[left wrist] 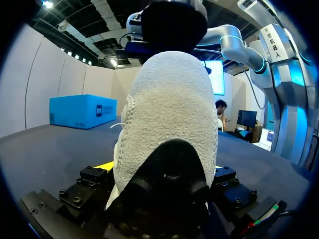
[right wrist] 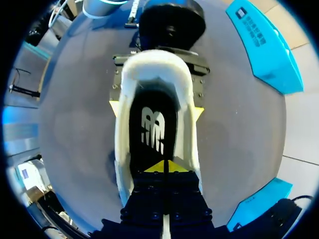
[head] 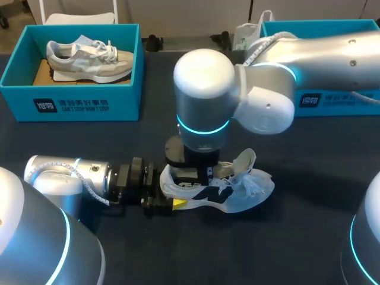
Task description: Take the shoe out of the shoebox, open the shoe tongue, remove and reinsert the insole, then place the shoe into the shoebox
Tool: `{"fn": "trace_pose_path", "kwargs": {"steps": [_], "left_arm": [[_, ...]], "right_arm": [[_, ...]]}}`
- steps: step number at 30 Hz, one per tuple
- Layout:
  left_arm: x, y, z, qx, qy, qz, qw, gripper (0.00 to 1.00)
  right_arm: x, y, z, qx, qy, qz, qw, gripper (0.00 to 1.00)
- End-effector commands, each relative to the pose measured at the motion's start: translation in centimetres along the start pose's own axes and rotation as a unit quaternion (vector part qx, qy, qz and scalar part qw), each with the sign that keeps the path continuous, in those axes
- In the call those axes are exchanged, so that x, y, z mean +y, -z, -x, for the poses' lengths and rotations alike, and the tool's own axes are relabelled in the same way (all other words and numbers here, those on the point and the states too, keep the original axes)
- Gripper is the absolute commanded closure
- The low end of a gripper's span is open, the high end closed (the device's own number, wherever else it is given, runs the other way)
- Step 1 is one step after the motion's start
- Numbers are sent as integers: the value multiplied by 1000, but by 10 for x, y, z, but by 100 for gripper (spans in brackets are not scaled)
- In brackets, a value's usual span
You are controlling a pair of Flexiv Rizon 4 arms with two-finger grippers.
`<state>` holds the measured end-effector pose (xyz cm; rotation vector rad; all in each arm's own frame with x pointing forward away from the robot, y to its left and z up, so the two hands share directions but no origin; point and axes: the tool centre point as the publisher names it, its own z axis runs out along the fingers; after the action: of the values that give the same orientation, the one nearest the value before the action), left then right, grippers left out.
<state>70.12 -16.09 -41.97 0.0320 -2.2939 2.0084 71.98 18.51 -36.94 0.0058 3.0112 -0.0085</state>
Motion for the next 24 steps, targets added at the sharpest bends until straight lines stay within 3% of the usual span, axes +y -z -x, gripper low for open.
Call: {"fn": "trace_pose_path", "kwargs": {"steps": [1, 6, 8, 11, 24], "left_arm": [[0, 0, -1, -1, 0, 0, 1000, 100], [0, 0, -1, -1, 0, 0, 1000, 100], [0, 0, -1, -1, 0, 0, 1000, 100], [0, 0, -1, -1, 0, 0, 1000, 100], [0, 0, -1, -1, 0, 0, 1000, 100]], "right_arm": [[-18, 0, 4, 6, -5, 11, 1000, 100], [-23, -9, 9, 28, -9, 13, 999, 100], [-23, -12, 8, 32, -9, 15, 999, 84], [-22, -15, 5, 38, -6, 17, 999, 73], [-25, -36, -5, 52, -9, 17, 998, 63]]}}
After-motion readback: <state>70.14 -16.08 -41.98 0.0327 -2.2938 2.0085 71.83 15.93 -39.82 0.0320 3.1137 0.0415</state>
